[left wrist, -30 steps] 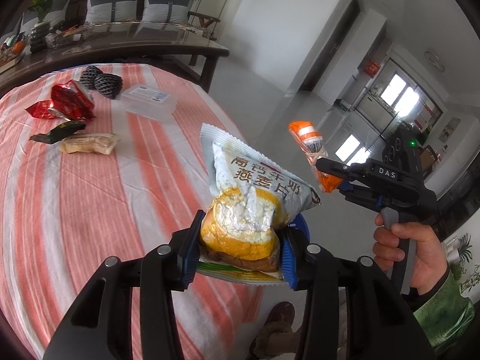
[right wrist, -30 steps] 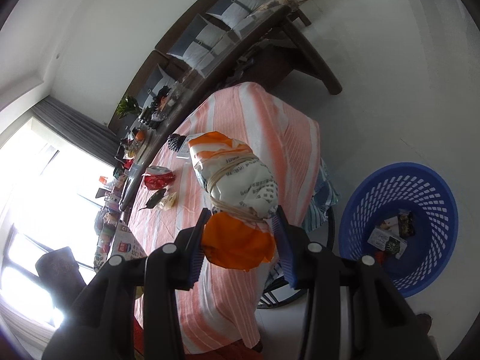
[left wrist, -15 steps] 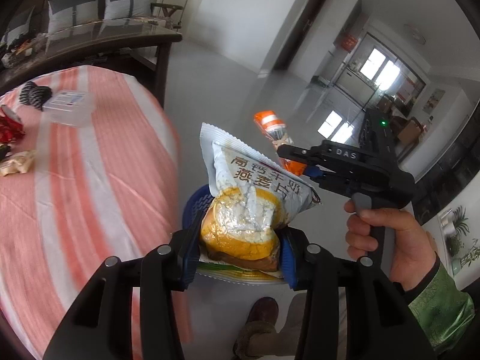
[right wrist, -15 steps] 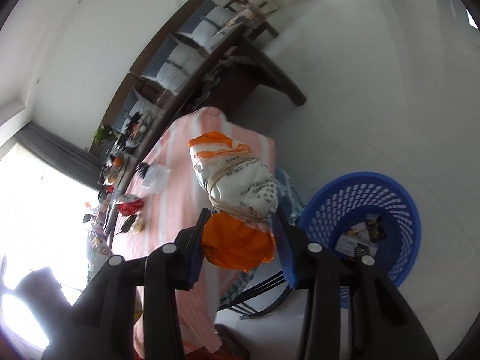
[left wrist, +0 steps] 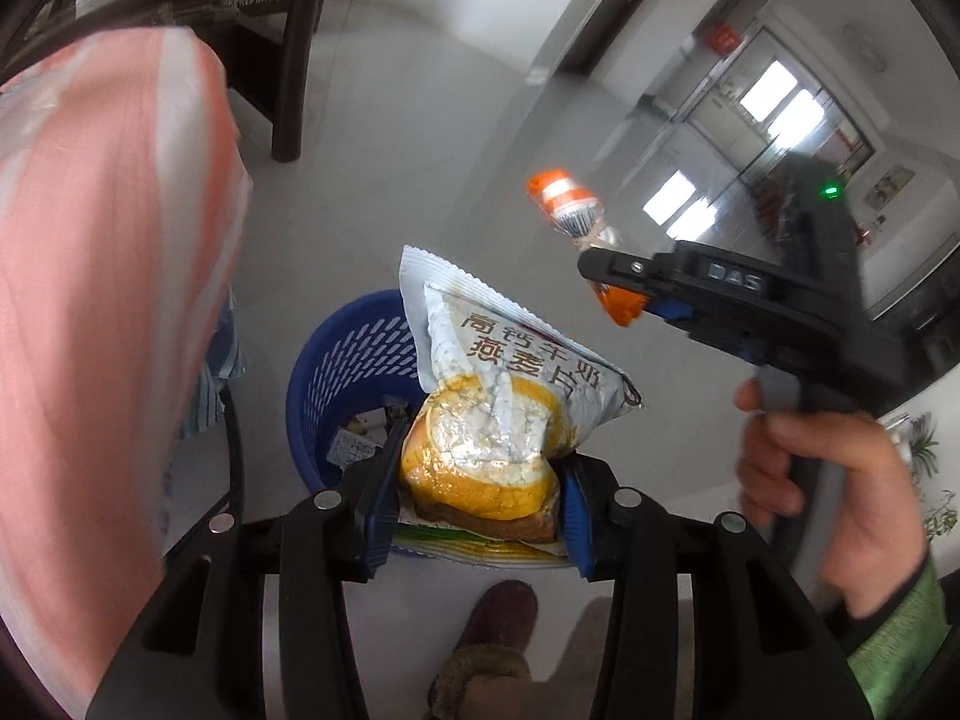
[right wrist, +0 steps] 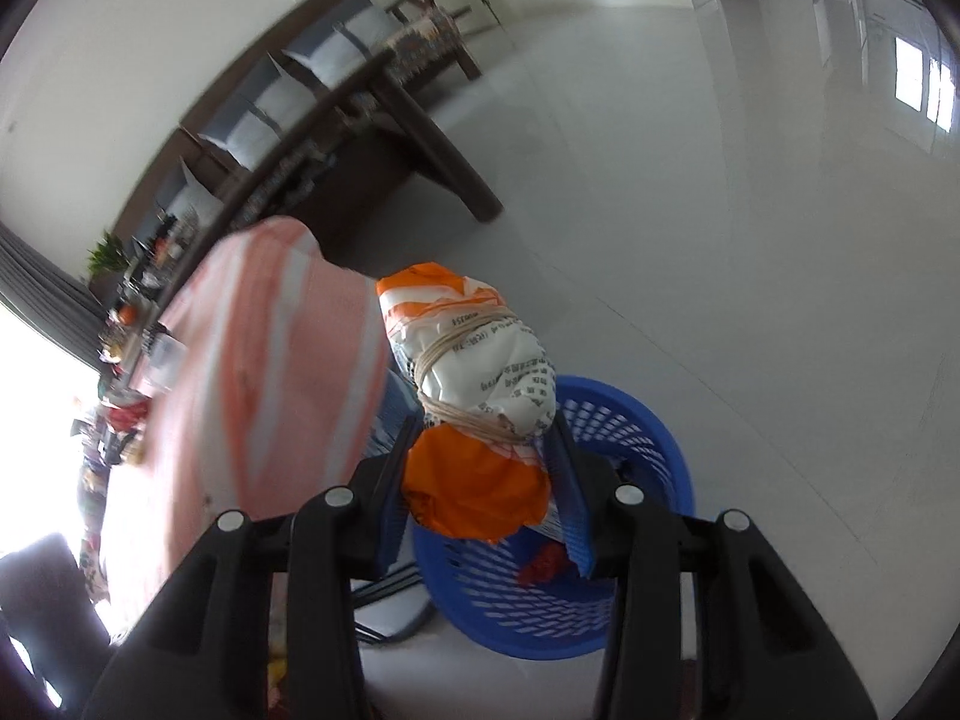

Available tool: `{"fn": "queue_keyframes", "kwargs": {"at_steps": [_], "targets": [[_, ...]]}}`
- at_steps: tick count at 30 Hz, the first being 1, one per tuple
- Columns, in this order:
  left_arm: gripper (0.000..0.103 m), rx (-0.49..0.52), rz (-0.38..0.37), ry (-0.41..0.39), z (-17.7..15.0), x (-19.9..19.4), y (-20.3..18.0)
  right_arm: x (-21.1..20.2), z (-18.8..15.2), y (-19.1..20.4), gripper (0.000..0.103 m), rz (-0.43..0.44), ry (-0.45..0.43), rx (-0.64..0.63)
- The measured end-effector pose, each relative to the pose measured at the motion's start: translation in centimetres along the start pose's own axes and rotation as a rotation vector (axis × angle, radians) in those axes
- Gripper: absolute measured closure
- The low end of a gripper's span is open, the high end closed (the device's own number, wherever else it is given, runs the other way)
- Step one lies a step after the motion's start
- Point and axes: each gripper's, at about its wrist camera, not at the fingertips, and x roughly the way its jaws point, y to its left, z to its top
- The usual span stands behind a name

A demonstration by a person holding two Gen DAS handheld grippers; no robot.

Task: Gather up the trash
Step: 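Carry both bags over the blue wastebasket and open both tools, then move both tools back over the table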

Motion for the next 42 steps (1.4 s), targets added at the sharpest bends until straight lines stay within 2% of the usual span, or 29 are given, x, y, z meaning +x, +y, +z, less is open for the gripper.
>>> {"fn": "queue_keyframes", "kwargs": {"at_steps": [7,8,9,11,12,15,18,22,23,24,27,31,33,36,42], "targets": [[0.053,0.028,0.025,0.101,0.6,7.0,0.0,3.5,-0.2,-1.8,0.06,-0.011,0.109,0.063],[0.048,0.027,0.034,0.106,0.6,7.6,0.0,3.7,-0.1,-1.9,0.055,-0.01,0.114,0.069],[0.039,0.02,0.037,0.102,0.7,8.0,0.1,4.0,0.0,-2.1,0.044,-0.011,0.114,0.082],[0.029,0.008,0.028,0.075,0.4,7.5,0.2,3.9,0.1,-2.2,0.038,-0.016,0.109,0.096],[0.024,0.011,0.028,0.054,0.1,6.8,0.1,3.7,0.1,-2.0,0.038,-0.015,0.103,0.092],[0.022,0.041,0.025,0.009,-0.7,3.7,-0.7,2.8,0.3,-1.5,0.036,-0.034,0.067,0.079],[0.009,0.091,-0.002,-0.077,-1.2,-1.4,-2.1,1.6,0.4,-0.9,0.031,-0.062,0.01,0.072],[0.005,0.155,0.037,-0.192,-1.8,-8.9,-2.8,-0.4,0.2,1.8,0.021,-0.091,-0.089,-0.009],[0.005,0.159,0.065,-0.214,-2.0,-11.0,-2.1,-0.7,0.0,2.9,0.014,-0.106,-0.113,-0.046],[0.005,0.153,0.091,-0.229,-2.3,-12.7,-1.6,-1.1,-0.4,4.3,0.012,-0.128,-0.144,-0.093],[0.005,0.096,0.194,-0.271,-3.6,-17.2,2.3,-1.4,-1.6,8.2,0.011,-0.192,-0.21,-0.223],[0.005,-0.063,0.34,-0.297,-6.6,-22.0,9.9,-1.6,-4.8,13.7,0.01,-0.221,-0.275,-0.39],[0.005,-0.152,0.431,-0.285,-7.8,-23.7,14.4,-1.6,-6.4,16.1,0.01,-0.19,-0.268,-0.431],[0.005,-0.237,0.505,-0.273,-8.9,-26.3,19.8,-1.2,-8.8,20.4,0.009,-0.128,-0.241,-0.487],[0.005,-0.266,0.627,-0.256,-9.7,-29.3,27.1,0.1,-12.4,30.0,0.009,0.001,-0.147,-0.648]]}}
